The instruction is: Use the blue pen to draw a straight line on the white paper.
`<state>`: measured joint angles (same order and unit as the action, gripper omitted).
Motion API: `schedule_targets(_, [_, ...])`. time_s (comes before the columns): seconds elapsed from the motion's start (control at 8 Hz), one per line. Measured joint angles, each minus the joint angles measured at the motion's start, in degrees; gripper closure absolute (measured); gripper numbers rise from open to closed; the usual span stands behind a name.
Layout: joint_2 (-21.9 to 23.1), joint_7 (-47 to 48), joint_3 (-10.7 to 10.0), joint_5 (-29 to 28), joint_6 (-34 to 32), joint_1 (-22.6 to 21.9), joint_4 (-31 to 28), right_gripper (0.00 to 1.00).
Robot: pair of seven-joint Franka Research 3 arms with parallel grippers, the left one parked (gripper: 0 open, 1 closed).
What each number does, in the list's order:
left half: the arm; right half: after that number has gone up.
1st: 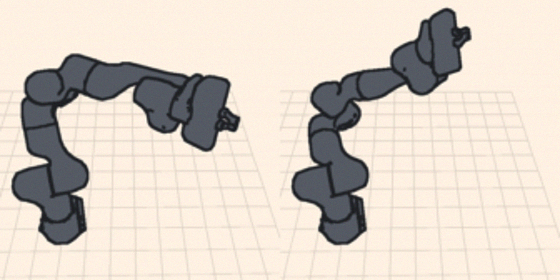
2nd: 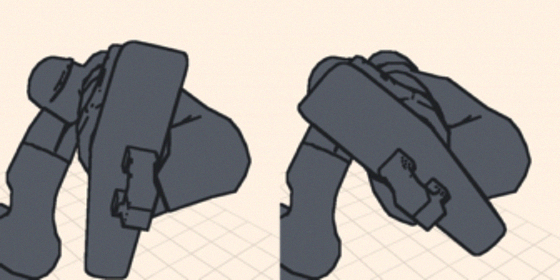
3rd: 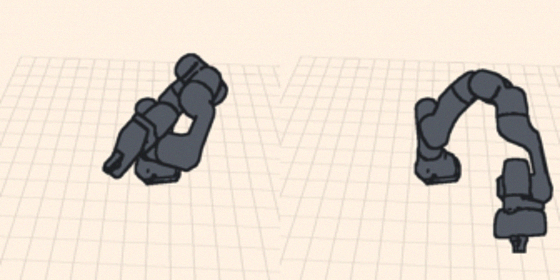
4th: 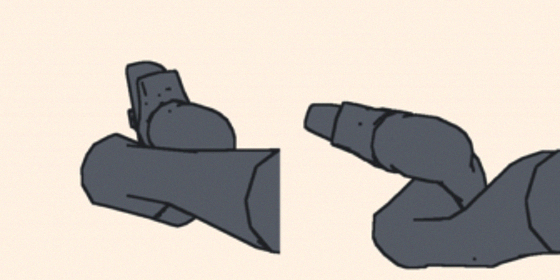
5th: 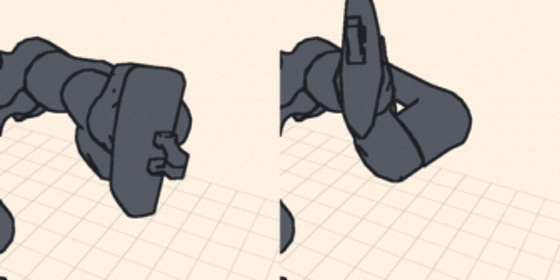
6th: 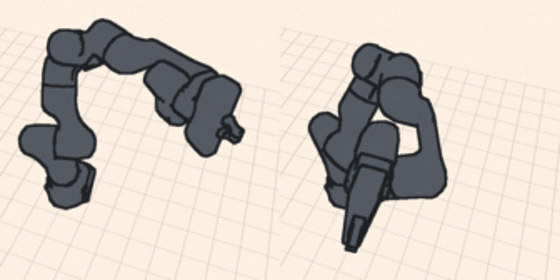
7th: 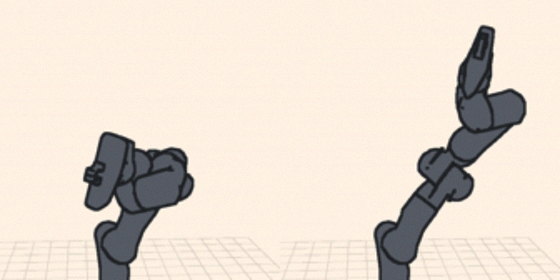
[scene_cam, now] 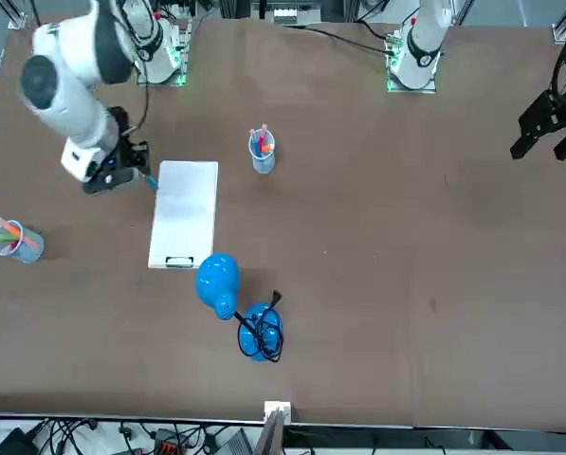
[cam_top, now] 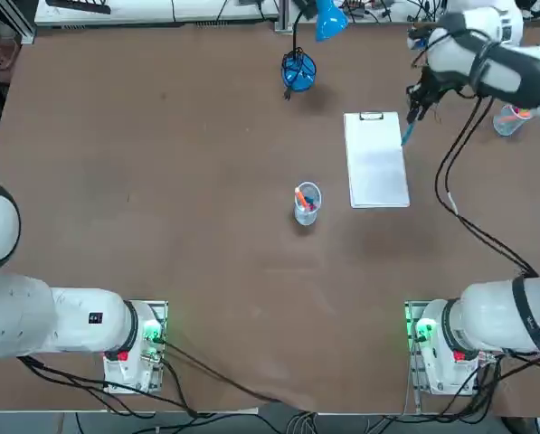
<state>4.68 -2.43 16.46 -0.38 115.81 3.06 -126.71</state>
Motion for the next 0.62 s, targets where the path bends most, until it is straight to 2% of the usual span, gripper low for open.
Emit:
schedule_targets(0.38, [0.3,7.5,0.0,6.9,3.5,-4.1,-4.7,0.79])
schedule_targets(0.62, [-0.2,9.5,0.0,7.6,7.8,-4.3,-7.1,0.79])
